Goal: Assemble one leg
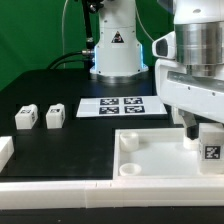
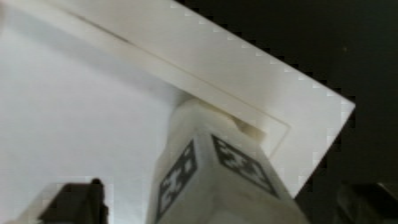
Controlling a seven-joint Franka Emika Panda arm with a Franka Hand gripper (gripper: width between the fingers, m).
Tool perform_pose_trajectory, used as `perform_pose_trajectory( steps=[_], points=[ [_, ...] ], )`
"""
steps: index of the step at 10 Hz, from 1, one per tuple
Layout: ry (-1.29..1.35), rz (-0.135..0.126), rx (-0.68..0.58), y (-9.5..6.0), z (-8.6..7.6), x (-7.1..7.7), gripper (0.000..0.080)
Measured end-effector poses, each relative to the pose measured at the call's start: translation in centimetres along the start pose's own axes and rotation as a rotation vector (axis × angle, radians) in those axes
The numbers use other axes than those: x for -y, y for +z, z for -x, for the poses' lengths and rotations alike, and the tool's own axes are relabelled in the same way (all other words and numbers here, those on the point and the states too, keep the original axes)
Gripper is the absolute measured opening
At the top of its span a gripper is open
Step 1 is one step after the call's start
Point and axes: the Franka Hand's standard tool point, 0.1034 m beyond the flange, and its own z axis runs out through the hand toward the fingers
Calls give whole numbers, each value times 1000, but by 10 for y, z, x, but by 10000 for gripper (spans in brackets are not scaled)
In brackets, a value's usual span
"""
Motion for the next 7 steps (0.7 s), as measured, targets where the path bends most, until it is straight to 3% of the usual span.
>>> perform_pose_trajectory(
  steps=[3, 7],
  points=[
    [-308, 8, -11, 0, 0, 1, 648],
    [-805, 42, -30, 0, -2, -1, 648]
  ],
)
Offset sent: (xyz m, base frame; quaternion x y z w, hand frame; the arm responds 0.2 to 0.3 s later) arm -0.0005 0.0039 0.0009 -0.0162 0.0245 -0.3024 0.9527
